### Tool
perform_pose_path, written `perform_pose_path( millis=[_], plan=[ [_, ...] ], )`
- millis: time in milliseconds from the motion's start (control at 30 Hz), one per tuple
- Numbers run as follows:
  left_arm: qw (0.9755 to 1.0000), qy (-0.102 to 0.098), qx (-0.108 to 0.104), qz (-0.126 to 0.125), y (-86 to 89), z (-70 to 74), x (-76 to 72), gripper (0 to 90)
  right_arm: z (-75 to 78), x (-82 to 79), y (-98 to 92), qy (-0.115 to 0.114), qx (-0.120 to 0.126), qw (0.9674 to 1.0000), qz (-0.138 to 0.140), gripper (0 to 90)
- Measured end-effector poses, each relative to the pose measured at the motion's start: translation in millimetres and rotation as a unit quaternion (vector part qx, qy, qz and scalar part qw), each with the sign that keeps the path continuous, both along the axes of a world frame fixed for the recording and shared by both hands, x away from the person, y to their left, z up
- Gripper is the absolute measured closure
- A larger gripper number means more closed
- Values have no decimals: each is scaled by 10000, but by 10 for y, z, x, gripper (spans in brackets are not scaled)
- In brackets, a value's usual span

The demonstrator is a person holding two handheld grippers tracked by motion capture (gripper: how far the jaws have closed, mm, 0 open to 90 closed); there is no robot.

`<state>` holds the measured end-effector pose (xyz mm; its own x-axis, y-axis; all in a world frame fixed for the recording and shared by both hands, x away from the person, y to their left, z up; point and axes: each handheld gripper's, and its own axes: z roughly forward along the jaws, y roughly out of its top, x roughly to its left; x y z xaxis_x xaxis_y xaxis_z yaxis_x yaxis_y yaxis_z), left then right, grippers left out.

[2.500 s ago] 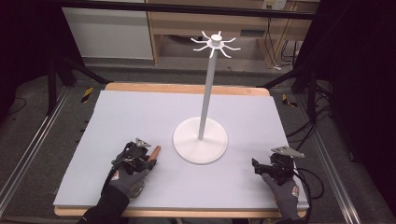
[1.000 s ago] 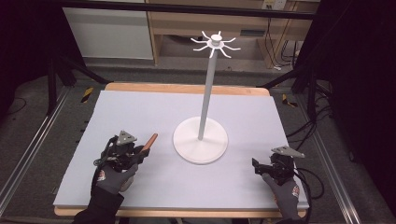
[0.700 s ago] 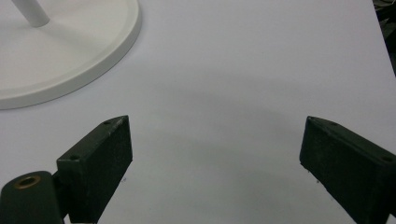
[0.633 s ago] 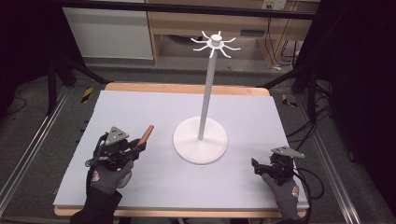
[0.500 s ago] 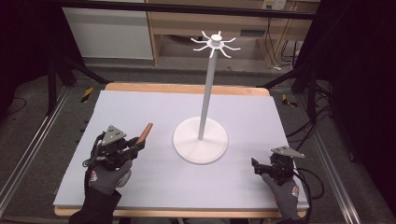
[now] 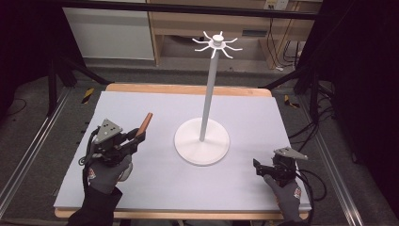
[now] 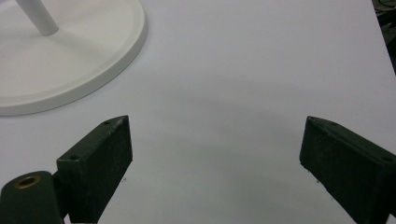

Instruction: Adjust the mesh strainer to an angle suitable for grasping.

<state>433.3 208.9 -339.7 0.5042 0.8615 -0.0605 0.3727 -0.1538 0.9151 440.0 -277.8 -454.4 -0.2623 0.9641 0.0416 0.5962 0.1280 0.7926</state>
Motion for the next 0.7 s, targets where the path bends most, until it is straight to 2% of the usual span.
perform_pose_path(
  millis=[167, 267, 700],
  plan=[
    [9996, -170, -199, 42, -15, 139, 37, 704, -8, 5, 19, -13, -39, 10000, 61, 96],
    [9989, -340, -306, 78, -52, 249, 52, 704, -9, 5, 21, -16, -45, 10000, 50, 96],
    [9970, -634, -438, 10, -201, 508, 76, 704, -14, 5, 27, 1, -52, 10000, 69, 96]
  ],
)
